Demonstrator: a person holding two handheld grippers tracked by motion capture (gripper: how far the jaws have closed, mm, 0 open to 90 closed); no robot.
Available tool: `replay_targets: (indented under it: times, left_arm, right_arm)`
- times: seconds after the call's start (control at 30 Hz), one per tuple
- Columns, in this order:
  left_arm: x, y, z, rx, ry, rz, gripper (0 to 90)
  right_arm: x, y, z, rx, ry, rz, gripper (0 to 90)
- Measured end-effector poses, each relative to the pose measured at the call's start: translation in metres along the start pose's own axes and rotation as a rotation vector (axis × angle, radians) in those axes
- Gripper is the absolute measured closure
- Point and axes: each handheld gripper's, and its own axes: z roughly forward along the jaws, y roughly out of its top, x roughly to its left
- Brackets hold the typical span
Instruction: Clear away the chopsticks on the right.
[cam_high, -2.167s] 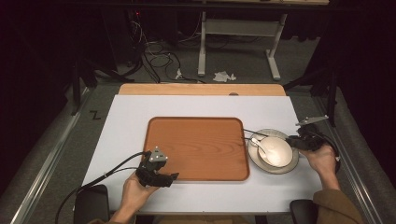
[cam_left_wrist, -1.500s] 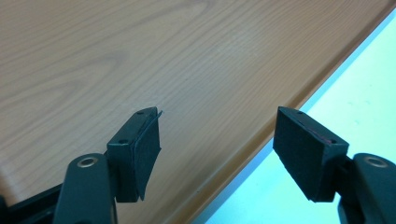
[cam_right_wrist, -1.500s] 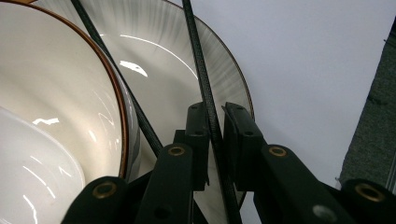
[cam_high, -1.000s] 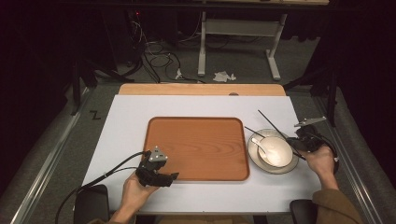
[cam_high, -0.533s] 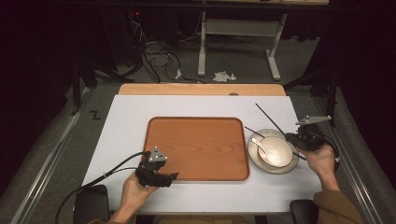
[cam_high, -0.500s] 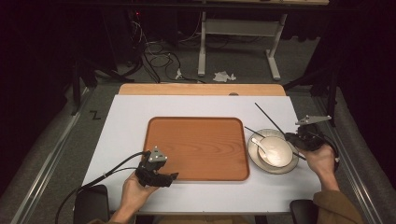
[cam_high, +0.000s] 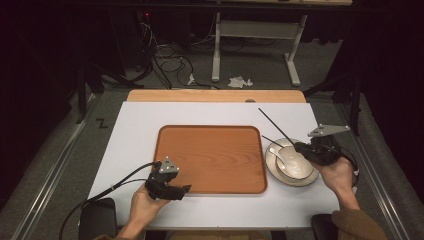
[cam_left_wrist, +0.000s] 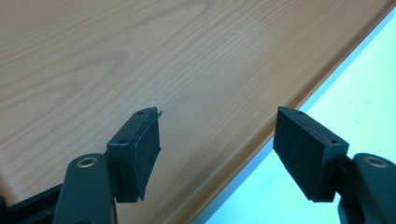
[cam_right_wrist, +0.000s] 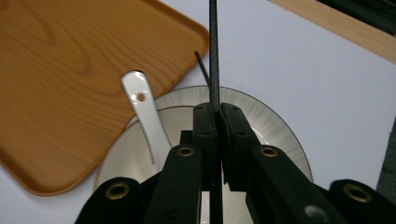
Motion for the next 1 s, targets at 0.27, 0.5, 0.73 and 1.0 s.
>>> replay_targets:
  times: [0.27,0.5,0.73,1.0]
  left_arm:
    - [0.000,0.000,0.000,0.001,-0.003,0.001,31.6]
    - [0.001,0.001,0.000,0.003,-0.003,0.003,31.6]
    - [0.000,0.000,0.000,-0.001,-0.003,0.002,31.6]
    - [0.000,0.000,0.000,0.008,-0.005,0.007,31.6]
  right_arm:
    - [0.028,0.009,0.000,-0.005,0.058,-0.031,86.5]
    - [0.062,0.017,0.009,-0.005,0.111,-0.086,86.3]
    - [0.082,0.016,0.025,0.033,0.141,-0.106,86.2]
    - [0.101,0.012,0.061,0.138,0.125,-0.143,86.1]
